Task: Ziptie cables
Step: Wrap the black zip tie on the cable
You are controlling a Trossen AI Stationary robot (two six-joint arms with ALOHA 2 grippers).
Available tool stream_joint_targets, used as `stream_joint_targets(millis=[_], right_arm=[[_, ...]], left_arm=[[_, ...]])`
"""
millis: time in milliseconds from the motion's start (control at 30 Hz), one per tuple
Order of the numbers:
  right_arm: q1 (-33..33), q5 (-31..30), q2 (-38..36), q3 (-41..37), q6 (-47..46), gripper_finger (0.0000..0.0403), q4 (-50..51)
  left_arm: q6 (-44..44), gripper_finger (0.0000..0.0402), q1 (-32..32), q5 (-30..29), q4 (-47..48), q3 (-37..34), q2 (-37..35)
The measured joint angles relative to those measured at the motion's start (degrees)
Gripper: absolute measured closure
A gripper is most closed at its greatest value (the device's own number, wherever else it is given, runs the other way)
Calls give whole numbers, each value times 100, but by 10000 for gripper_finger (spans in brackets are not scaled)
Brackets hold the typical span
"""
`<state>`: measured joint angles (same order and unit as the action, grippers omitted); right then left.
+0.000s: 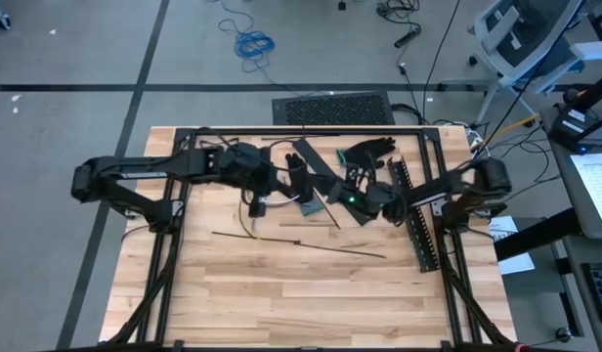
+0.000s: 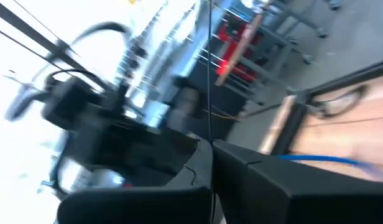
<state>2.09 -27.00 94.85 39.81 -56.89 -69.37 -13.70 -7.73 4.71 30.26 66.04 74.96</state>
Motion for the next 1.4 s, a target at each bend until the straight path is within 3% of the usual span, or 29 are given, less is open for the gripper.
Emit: stream_joint_targets(millis=[133, 300, 433, 567, 667, 833, 1000, 1167, 1400], right_arm=[[142, -4, 394, 2, 42, 403, -915], [348, -109, 551, -18, 167, 403, -1015], [456, -387, 478, -362, 262, 403, -1195], [549, -851, 101, -992, 594, 403, -1899], [654, -1140, -375, -1458, 829, 403, -2005], [859, -1362, -1052, -1872, 986, 403, -1669], [1000, -1502, -1361, -1905, 1271, 403, -1544], [1119, -1540, -1422, -1904, 1388, 403, -1545], [1236, -1651, -1460, -1902, 1551, 403, -1579]], left_arm=[[273, 402, 58, 24, 71, -9, 260], [437, 402, 142, -317, 363, -4, 261], [440, 402, 151, -367, 591, -4, 260], [415, 402, 228, -483, 296, -606, 300], [-86, 402, 254, -644, 105, -1093, 335], [-1393, 402, 179, -1672, -132, -1185, 398], [-1648, 383, -23, -1111, -887, -1052, 750], [-1659, 327, -48, -745, -1037, -638, 1653], [732, 253, -149, -1083, -760, 290, 2815]])
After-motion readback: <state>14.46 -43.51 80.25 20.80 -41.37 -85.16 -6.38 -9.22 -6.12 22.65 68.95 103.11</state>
